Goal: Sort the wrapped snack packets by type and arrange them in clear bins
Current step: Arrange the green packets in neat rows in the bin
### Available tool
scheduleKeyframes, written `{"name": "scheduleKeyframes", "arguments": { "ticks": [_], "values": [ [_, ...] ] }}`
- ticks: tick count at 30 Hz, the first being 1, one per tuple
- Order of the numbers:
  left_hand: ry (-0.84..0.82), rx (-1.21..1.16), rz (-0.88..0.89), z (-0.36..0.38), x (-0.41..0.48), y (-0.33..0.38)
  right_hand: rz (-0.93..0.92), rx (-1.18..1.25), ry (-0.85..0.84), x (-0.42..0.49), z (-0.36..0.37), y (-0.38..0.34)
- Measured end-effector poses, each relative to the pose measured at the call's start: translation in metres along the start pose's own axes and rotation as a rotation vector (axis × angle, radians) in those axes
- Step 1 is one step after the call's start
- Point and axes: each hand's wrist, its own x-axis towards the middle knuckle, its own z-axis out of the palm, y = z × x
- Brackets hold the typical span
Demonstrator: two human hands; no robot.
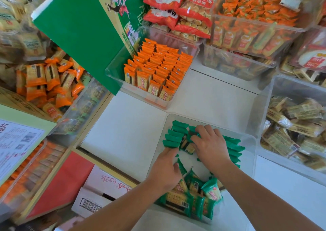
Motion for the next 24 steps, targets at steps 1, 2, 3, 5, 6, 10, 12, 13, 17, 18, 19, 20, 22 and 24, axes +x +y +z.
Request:
{"name": "scheduleKeyframes", "arguments": {
  "ticks": [1,2,3,5,6,10,12,13,17,18,19,20,22,24],
  "values": [
    [-0.003,0.006,0.001,0.000,0.000,-0.001,-0.002,0.005,0.009,0.000,-0.001,0.001],
    [-0.009,0.018,0.001,0.000,0.001,-0.002,0.008,0.014,0.019,-0.001,-0.002,0.001],
    [-0.018,0.029,-0.003,0.000,0.002,-0.004,0.027,0.023,0.025,-0.002,-0.004,0.001],
    [-0.046,0.039,-0.019,0.000,0.004,-0.006,0.067,0.032,0.022,-0.005,-0.008,0.000],
    [-0.061,0.037,-0.026,0.000,0.005,-0.006,0.086,0.028,0.007,-0.007,-0.009,0.001],
    [-0.090,0.006,-0.041,0.006,0.008,-0.006,0.165,-0.008,-0.101,-0.007,-0.010,0.003],
    [-0.107,-0.042,-0.056,0.009,0.008,-0.005,0.187,-0.026,-0.123,-0.004,-0.010,-0.001],
    [-0.106,-0.073,-0.063,0.011,0.008,-0.005,0.191,-0.022,-0.118,-0.003,-0.010,-0.004],
    [-0.029,-0.093,-0.079,0.013,0.010,-0.007,0.133,0.024,-0.036,-0.001,-0.007,-0.008],
    [-0.008,-0.074,-0.070,0.013,0.010,-0.008,0.113,0.023,-0.021,-0.001,-0.006,-0.007],
    [0.008,-0.058,-0.061,0.013,0.010,-0.009,0.099,0.018,-0.008,-0.001,-0.005,-0.006],
    [0.017,-0.054,-0.060,0.012,0.009,-0.009,0.092,0.008,0.006,0.000,-0.005,-0.004],
    [0.017,-0.059,-0.060,0.012,0.010,-0.010,0.080,-0.016,0.034,0.002,-0.005,0.000],
    [0.006,-0.056,-0.057,0.011,0.010,-0.010,0.069,-0.010,0.059,0.003,-0.007,0.004]
  ]
}}
